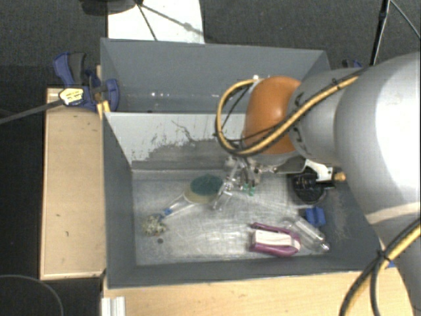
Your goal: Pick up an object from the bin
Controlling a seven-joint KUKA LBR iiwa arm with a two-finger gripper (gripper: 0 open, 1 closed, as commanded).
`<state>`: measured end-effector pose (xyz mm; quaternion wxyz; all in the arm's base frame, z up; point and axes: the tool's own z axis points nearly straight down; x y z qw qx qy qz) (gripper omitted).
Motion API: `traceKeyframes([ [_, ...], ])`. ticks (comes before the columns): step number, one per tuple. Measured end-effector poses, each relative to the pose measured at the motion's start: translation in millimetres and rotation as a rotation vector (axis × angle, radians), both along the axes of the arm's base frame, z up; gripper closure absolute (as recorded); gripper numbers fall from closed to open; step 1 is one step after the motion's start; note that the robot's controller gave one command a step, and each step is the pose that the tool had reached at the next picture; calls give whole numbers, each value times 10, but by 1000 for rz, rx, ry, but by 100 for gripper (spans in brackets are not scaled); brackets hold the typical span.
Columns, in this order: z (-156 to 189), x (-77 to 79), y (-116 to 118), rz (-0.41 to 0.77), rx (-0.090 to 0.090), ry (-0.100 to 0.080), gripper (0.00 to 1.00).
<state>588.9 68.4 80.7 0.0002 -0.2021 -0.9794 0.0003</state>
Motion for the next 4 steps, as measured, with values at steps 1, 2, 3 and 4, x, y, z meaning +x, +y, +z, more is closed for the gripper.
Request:
traceKeyframes([
  [1,-65,-58,434,20,-2,-9,0],
  [2,-53,-39,432,21,0,-18,100],
  [3,-80,-79,455,25,3,-4,0],
  [4,-74,-23,899,-12,2,-8,0],
])
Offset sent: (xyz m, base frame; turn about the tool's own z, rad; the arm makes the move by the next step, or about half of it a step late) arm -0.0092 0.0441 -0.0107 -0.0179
